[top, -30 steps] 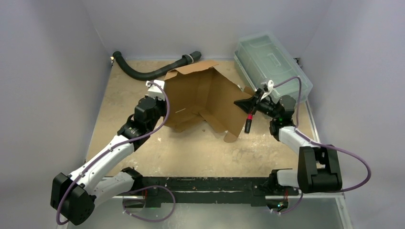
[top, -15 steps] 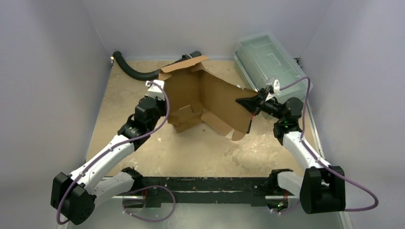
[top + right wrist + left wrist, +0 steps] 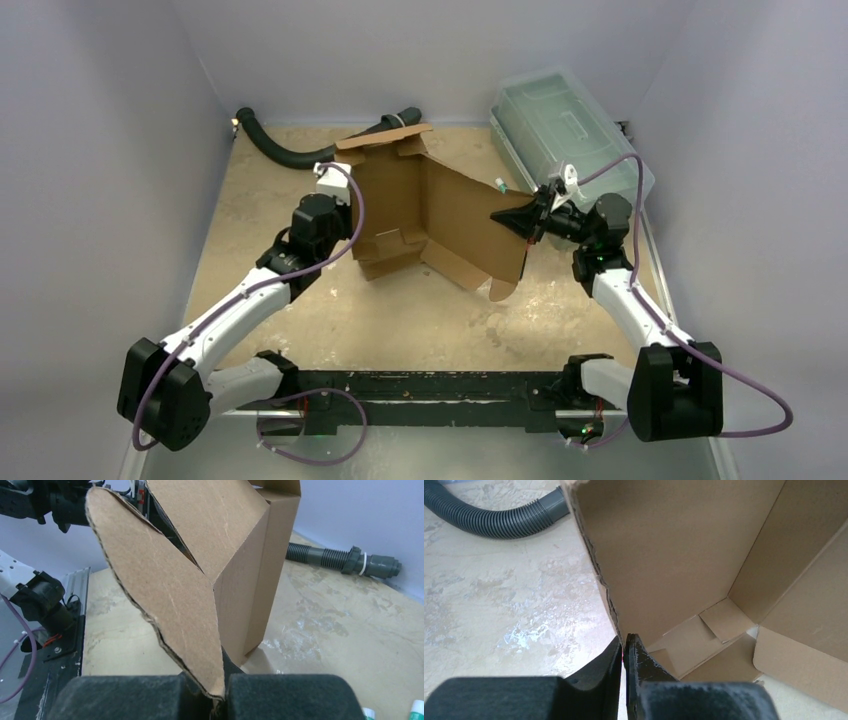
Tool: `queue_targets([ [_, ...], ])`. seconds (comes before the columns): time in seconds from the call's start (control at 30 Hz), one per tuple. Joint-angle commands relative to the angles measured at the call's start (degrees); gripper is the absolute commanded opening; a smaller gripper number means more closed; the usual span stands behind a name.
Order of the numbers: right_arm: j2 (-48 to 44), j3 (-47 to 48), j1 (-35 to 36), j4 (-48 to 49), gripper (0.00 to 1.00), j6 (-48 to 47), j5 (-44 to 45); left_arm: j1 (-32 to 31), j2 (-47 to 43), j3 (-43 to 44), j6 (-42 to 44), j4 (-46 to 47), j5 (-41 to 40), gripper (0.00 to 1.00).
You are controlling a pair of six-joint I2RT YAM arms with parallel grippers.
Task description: Fold the paper box
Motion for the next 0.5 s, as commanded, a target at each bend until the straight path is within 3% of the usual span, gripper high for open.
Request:
queue_targets([
  [0.0,-0.4,3.2,0.7,-4.7,0.00,-4.0,-1.9,0.7,0.8,4.1,-1.9,2.0,3.9,0.10],
  [0.37,-2.6,4.8,-0.1,-11.7,0.00,-8.9,7.4,0.8,-4.6,8.0,-8.2,-10.7,11.0,0.55],
  [0.47,-2.9,5.5,-0.3,-13.9,0.00,-10.3,9.3,0.8,-7.3,9.5,-9.2,-16.3,13.7,0.64],
])
